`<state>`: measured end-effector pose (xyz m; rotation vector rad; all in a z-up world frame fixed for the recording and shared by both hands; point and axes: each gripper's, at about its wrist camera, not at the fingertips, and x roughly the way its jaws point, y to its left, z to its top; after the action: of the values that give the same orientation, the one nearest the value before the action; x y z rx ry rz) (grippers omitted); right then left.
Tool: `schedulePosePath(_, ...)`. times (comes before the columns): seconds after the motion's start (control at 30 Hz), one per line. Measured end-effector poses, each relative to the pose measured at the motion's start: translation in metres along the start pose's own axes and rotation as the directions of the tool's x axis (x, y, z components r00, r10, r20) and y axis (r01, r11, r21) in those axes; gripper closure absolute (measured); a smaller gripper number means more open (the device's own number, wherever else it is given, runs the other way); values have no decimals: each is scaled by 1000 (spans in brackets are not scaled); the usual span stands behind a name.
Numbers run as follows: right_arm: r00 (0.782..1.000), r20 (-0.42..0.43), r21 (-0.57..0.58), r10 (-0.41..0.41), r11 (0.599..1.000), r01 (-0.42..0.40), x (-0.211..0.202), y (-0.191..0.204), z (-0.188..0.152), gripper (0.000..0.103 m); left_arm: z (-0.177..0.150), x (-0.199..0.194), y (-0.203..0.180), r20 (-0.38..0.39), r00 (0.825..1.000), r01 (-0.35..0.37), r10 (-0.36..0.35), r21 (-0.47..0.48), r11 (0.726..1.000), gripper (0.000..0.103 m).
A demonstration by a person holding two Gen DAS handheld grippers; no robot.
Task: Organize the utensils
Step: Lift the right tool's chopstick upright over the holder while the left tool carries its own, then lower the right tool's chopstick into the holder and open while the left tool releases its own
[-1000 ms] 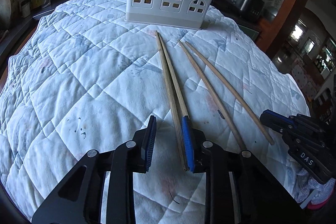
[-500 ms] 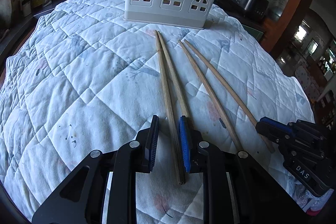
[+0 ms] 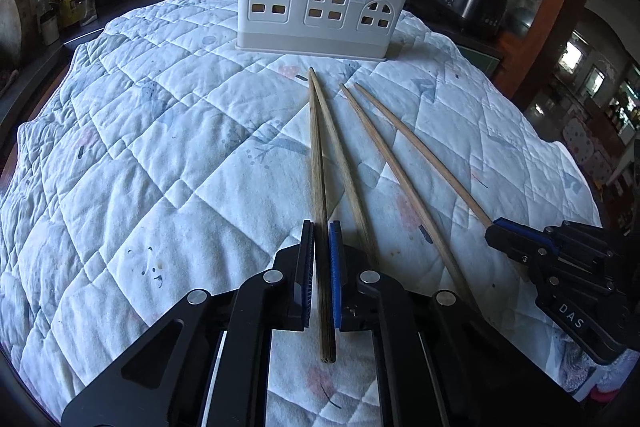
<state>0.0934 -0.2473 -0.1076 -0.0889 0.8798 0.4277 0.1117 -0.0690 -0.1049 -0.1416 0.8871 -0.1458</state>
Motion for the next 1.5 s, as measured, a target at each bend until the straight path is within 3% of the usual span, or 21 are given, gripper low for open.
schedulePosePath(0.27,995,96,7,9,1000,-10,-31,4,12,96,10,-47,9,120,992,39,-37,-8,999,97)
schedulePosePath(0.57,973,231,-15,16,1000,-13,-73,9,53,96,34,-84,12,218,971,92,-94,19,996,97)
schedulePosePath(0.93,969,249,-95,10,995,14,-99,5,138,96,89,-97,20,235,966,91,-112,99,991,97)
schedulePosePath(1.17,953,304,-127,19,992,21,-133,5,204,96,135,-98,25,248,962,86,-113,117,989,97)
schedulePosePath(1.3,941,337,-149,12,988,41,-145,12,235,96,166,-110,24,289,949,101,-130,115,988,97)
schedulePosePath(1.5,929,370,-156,-5,985,68,-148,14,265,96,220,-136,14,400,909,67,-115,134,989,98)
